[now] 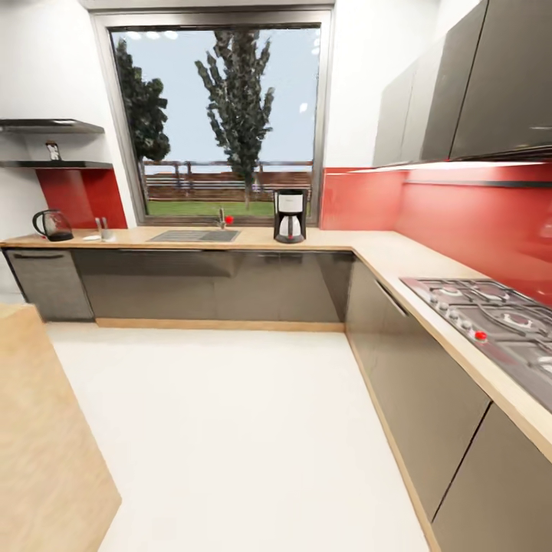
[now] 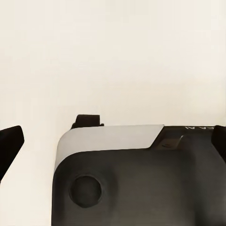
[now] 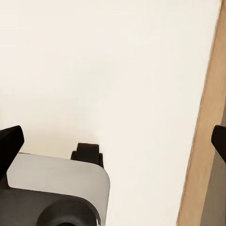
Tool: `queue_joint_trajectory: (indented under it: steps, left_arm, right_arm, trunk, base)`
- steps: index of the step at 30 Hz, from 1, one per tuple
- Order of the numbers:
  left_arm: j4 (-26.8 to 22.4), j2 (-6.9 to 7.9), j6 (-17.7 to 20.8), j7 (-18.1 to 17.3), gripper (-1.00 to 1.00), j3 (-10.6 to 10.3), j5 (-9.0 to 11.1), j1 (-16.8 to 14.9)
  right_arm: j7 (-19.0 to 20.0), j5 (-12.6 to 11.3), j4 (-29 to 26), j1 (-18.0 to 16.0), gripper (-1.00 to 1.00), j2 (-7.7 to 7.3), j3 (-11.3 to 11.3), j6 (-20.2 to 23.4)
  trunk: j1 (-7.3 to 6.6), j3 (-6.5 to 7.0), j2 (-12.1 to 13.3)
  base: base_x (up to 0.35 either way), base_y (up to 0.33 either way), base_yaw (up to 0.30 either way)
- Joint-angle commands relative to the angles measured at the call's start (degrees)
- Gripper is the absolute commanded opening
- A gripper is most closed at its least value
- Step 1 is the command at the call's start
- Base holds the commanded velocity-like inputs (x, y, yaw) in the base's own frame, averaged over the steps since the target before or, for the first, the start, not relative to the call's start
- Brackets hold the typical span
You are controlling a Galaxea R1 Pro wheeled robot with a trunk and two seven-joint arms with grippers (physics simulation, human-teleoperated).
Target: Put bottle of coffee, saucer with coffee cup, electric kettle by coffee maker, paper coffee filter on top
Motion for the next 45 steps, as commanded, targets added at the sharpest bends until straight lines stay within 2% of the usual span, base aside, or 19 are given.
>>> queue_joint_trajectory:
  steps: [1, 8, 23, 26, 29, 35, 45]
  left_arm:
    - [-0.08, -0.04, -0.07, -0.01, 1.0, 0.15, 0.02, 0.02]
    - [-0.05, -0.04, -0.07, -0.01, 1.0, 0.15, 0.02, 0.02]
    - [-0.49, -0.27, -0.14, -0.1, 1.0, -0.02, 0.07, 0.02]
    - [-2.86, -0.25, 0.11, -0.2, 1.0, -0.03, 0.04, 0.02]
    - [-7.42, -0.31, 0.67, -0.37, 1.0, -0.08, 0.02, 0.02]
    - [-12.14, -0.32, 0.81, -0.36, 1.0, 0.02, -0.01, 0.02]
    - [-12.88, -0.44, 0.56, -0.13, 1.0, 1.0, 0.02, 0.02]
  right_arm:
    - [-0.01, 0.47, 0.03, -0.03, 1.0, -0.01, 0.01, -0.11]
    - [0.1, 0.46, 0.03, -0.03, 1.0, -0.03, 0.01, -0.05]
    - [0.17, 0.41, 0.03, -0.03, 1.0, -0.19, 0.01, -0.02]
    - [0.17, 0.39, 0.03, -0.03, 1.0, -0.19, 0.01, -0.02]
    - [0.12, 0.4, 0.03, -0.03, 1.0, -0.19, 0.01, -0.05]
    - [0.09, 0.38, -0.01, -0.03, 1.0, -0.19, 0.01, -0.08]
    - [0.05, 0.38, -0.26, -0.03, 1.0, -0.15, -0.03, -0.1]
  trunk:
    - [0.04, -0.05, -0.02]
    - [0.04, -0.05, -0.02]
    - [0.04, -0.05, -0.02]
    - [0.04, -0.05, -0.02]
    - [0.04, -0.05, -0.02]
    - [0.04, -0.05, -0.02]
    - [0.04, -0.05, -0.02]
  base:
    - [0.327, 0.0, 0.263]
    - [0.327, 0.0, 0.152]
    - [0.327, 0.0, 0.01]
    - [0.312, 0.036, 0.0]
    - [0.302, 0.06, 0.0]
    - [0.306, 0.021, 0.0]
    - [0.323, 0.002, 0.032]
